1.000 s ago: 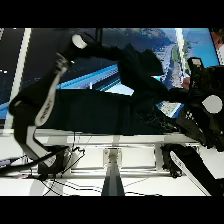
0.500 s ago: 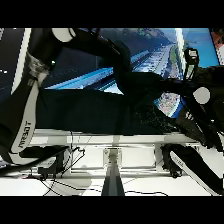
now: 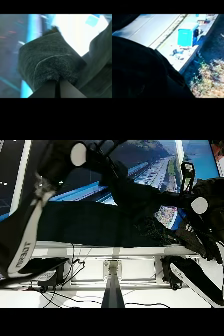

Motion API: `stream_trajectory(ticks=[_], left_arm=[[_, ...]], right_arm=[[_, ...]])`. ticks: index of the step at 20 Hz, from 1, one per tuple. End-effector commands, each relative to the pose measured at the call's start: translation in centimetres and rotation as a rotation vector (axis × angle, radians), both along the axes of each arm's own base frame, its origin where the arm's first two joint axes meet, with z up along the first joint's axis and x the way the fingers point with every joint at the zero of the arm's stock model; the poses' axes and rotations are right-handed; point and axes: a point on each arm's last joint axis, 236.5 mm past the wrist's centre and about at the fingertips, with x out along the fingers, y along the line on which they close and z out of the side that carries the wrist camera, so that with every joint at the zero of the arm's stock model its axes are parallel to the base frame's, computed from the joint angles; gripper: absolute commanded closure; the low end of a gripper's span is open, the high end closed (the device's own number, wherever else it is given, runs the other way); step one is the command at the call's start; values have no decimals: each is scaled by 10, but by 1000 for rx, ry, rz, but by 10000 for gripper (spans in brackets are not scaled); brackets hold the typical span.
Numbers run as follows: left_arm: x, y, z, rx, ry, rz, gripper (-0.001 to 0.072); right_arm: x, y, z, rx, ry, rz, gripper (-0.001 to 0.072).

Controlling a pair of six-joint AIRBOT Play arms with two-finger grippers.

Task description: Fold the clothes and pants, and hang the long-sleeved shirts on hangers.

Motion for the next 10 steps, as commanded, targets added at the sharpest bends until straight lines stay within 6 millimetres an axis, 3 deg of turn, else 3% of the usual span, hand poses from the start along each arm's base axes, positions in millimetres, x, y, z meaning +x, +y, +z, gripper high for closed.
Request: stream_trajectory(ticks=[1, 3, 6, 8, 10], left_arm=[[-11, 29, 60, 7, -160, 19, 688], [-23, 26, 74, -6, -184, -25, 688], [-27, 6, 56, 25, -179, -154, 688], [-8, -18, 29, 21, -172, -189, 688], [28, -48, 1, -37, -197, -166, 688]], right_arm=[[-2, 6, 0, 31, 12, 0, 684], [-2, 6, 0, 31, 12, 0, 684], [-2, 6, 0, 31, 11, 1, 684], [-2, 6, 0, 29, 10, 4, 684], [-2, 6, 0, 27, 10, 7, 683]])
